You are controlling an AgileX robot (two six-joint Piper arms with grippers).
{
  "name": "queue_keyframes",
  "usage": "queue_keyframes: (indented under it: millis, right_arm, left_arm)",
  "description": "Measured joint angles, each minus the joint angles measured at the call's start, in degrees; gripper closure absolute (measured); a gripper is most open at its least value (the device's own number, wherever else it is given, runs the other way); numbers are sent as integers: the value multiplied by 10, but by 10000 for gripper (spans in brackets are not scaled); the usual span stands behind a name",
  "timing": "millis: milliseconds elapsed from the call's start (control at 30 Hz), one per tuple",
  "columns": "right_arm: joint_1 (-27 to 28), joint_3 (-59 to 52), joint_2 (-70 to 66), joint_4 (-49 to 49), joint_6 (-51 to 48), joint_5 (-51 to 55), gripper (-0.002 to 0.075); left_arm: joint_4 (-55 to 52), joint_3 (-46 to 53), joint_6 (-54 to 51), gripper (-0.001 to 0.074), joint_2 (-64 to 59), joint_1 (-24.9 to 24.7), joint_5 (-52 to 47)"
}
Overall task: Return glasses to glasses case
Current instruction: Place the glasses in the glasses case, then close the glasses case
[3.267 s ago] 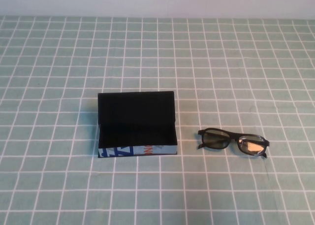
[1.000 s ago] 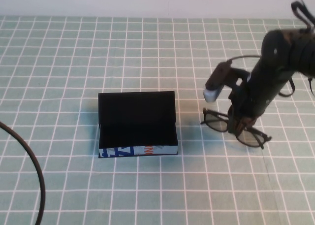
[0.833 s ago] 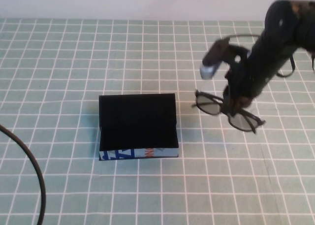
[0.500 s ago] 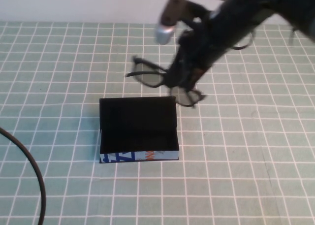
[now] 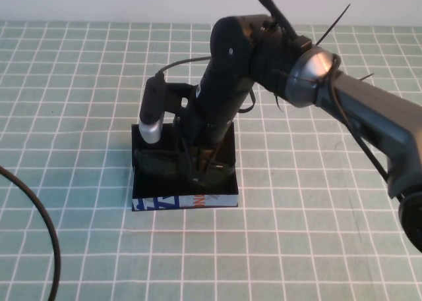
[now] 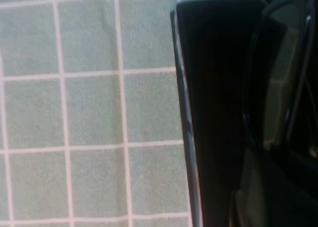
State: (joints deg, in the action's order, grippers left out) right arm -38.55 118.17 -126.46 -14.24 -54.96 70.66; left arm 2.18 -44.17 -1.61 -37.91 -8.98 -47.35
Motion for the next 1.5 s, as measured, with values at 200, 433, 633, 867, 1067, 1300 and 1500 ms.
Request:
queue_keyframes:
  millis: [200, 433, 633, 867, 1067, 1300, 1500]
  right_arm:
    - [0, 0, -8, 7, 0, 0, 720]
    - [0, 0, -11, 7, 0, 0, 633]
    - [0, 1, -11, -10, 1, -3, 561]
    - [6, 35, -4, -22, 43, -13, 671]
    - [40, 73, 5, -118, 119, -53, 732]
    - [94, 75, 4, -136, 208, -116, 737]
    - [149, 75, -15, -152, 237, -125, 737]
  left_arm:
    - [0, 0, 0, 733, 0, 0, -2]
    - [0, 0, 0, 733, 0, 0, -4]
    - [0, 0, -2, 733, 0, 0, -4]
    - [27, 0, -74, 734, -28, -18, -4]
    - [196, 13, -233, 733, -102, -57, 37]
    - [351, 82, -355, 733, -230, -94, 170]
    - [405, 90, -387, 733, -348, -121, 267]
